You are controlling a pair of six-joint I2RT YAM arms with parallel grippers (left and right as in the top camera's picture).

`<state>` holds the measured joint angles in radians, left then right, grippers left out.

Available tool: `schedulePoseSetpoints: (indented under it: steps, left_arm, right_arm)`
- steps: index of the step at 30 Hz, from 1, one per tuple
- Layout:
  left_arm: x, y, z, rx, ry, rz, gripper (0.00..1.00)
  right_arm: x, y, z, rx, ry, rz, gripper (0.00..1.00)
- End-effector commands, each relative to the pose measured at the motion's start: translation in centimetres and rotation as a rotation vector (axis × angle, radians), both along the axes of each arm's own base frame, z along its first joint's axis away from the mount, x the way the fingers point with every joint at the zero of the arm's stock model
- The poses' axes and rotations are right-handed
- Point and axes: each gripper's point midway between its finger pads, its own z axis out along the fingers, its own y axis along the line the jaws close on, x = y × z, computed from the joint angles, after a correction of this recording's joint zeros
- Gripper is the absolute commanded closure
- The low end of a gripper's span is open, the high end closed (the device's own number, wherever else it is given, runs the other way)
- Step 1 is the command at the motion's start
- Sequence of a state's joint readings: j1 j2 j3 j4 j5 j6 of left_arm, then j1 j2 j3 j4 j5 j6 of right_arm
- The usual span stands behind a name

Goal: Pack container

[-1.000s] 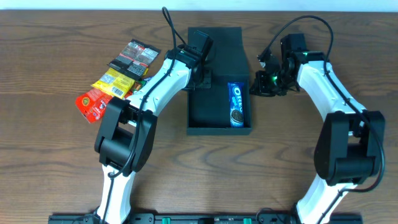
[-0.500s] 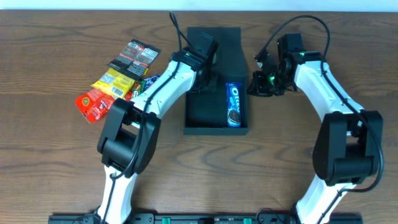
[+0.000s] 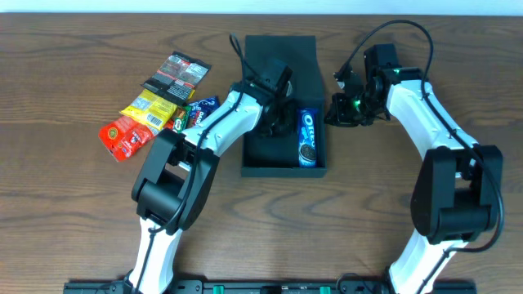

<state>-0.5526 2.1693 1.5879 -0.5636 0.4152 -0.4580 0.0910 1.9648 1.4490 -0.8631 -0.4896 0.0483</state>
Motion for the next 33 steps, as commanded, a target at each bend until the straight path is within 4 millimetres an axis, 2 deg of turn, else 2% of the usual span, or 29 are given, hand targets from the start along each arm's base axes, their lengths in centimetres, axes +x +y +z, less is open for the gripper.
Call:
schedulePoseSetpoints:
  steps: [1,5,8,15,26,33]
  left_arm:
    - [-0.8,-0.1,-1.4,-0.023,0.058,0.022,0.94]
    - [-0.4,-0.7,-1.3,-0.058,0.048,0.038,0.94]
    - [-0.4,-0.8,-1.3,-0.064,0.051,0.044,0.94]
    - [-0.3,-1.8,-0.7,-0.124,0.053,0.031,0.95]
    - [-0.8,-2.4,-0.5,-0.147,0.067,0.02,0.94]
    - [-1.4,-3.1,-0.5,-0.146,0.068,0.001,0.94]
  right_arm:
    - [-0.9,0.0,-0.7,-0.027,0.044,-0.008,0.98]
    - [-2.3,-0.3,-1.9,-0.039,0.101,-0.017,0.99]
    - [-3.5,0.8,-2.3,0.069,0.136,-0.012,0.99]
    - [-3.8,1.0,-2.3,0.153,0.139,-0.007,0.98]
    - [-4.2,3.0,-2.6,0.16,0.134,0.047,0.99]
    - [-4.2,3.1,-2.6,0.158,0.132,0.05,0.98]
